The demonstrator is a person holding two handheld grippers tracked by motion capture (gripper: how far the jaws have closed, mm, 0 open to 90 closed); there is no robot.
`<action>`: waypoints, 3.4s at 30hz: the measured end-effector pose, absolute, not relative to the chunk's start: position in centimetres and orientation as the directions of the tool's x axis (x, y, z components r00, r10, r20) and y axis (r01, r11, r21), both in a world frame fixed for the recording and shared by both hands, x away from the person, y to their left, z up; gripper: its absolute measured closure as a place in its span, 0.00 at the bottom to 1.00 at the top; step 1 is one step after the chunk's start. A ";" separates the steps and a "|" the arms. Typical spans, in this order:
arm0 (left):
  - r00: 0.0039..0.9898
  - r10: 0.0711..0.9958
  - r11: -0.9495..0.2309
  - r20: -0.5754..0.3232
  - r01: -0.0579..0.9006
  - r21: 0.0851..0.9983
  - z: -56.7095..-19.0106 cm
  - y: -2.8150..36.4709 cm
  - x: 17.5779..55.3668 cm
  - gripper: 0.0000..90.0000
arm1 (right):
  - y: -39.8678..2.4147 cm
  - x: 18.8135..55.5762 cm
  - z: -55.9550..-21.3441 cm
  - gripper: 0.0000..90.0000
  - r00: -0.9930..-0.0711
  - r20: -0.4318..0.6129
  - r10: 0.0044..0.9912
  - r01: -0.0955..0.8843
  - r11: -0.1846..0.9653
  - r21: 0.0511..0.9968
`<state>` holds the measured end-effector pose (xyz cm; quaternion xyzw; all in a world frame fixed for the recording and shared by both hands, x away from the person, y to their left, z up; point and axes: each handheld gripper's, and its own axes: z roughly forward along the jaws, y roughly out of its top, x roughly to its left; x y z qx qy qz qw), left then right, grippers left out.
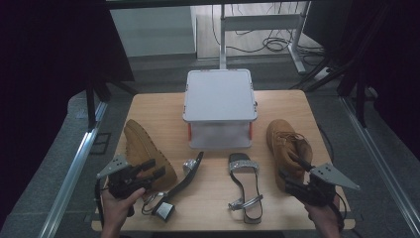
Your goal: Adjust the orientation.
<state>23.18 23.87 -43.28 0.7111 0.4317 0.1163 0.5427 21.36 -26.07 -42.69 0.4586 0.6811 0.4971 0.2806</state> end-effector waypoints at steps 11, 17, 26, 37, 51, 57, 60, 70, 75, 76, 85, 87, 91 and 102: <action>0.587 0.765 -0.071 -0.265 0.486 0.871 -43.8 23.8 23.2 0.76 | -25.3 21.4 -43.0 0.41 -0.536 0.122 0.835 0.334 0.077 0.940; 0.589 0.770 -0.097 -0.247 0.490 0.866 -43.7 24.1 23.0 0.97 | -24.3 21.6 -43.6 0.41 -0.550 0.114 0.827 0.340 0.097 0.935; 0.609 0.765 -0.164 -0.212 0.502 0.849 -44.4 23.4 23.1 0.99 | -23.1 22.0 -44.4 0.40 -0.566 0.115 0.816 0.359 0.119 0.926; 0.638 0.745 -0.248 -0.195 0.536 0.807 -46.4 20.9 24.2 0.99 | -22.3 22.3 -45.0 0.40 -0.588 0.098 0.803 0.366 0.156 0.917; 0.648 0.736 -0.312 -0.196 0.582 0.751 -48.1 18.7 25.5 0.99 | -21.1 21.6 -46.1 0.39 -0.580 0.085 0.810 0.394 0.188 0.900; 0.652 0.732 -0.328 -0.199 0.593 0.735 -48.5 18.3 25.8 1.00 | -21.3 21.5 -46.2 0.39 -0.572 0.081 0.816 0.397 0.190 0.898; 0.655 0.727 -0.330 -0.203 0.594 0.734 -48.5 18.2 25.8 1.00 | -21.3 21.5 -46.2 0.39 -0.569 0.078 0.819 0.399 0.192 0.897; 0.670 0.712 -0.348 -0.208 0.595 0.724 -48.3 17.5 25.4 0.99 | -21.9 21.6 -46.1 0.39 -0.544 0.081 0.835 0.398 0.172 0.901; 0.693 0.700 -0.404 -0.173 0.583 0.705 -48.3 15.6 24.6 0.98 | -22.0 21.7 -46.3 0.39 -0.530 0.084 0.844 0.409 0.168 0.897; 0.701 0.695 -0.432 -0.159 0.584 0.688 -48.4 14.9 24.4 0.98 | -22.0 21.7 -46.4 0.39 -0.528 0.091 0.844 0.413 0.161 0.896; 0.745 0.642 -0.503 -0.179 0.587 0.634 -49.1 11.9 23.5 0.98 | -22.4 21.7 -46.6 0.39 -0.524 0.088 0.847 0.407 0.158 0.900; 0.744 0.641 -0.496 -0.188 0.589 0.638 -49.0 12.0 23.5 0.97 | -22.5 21.8 -46.7 0.39 -0.515 0.090 0.852 0.413 0.154 0.897; 0.754 0.616 -0.495 -0.228 0.596 0.632 -48.9 11.8 23.2 0.98 | -22.4 21.8 -46.9 0.39 -0.512 0.092 0.854 0.421 0.156 0.894; 0.776 0.595 -0.560 -0.209 0.587 0.585 -49.1 11.1 22.5 0.98 | -23.0 21.8 -46.7 0.39 -0.492 0.107 0.864 0.427 0.133 0.894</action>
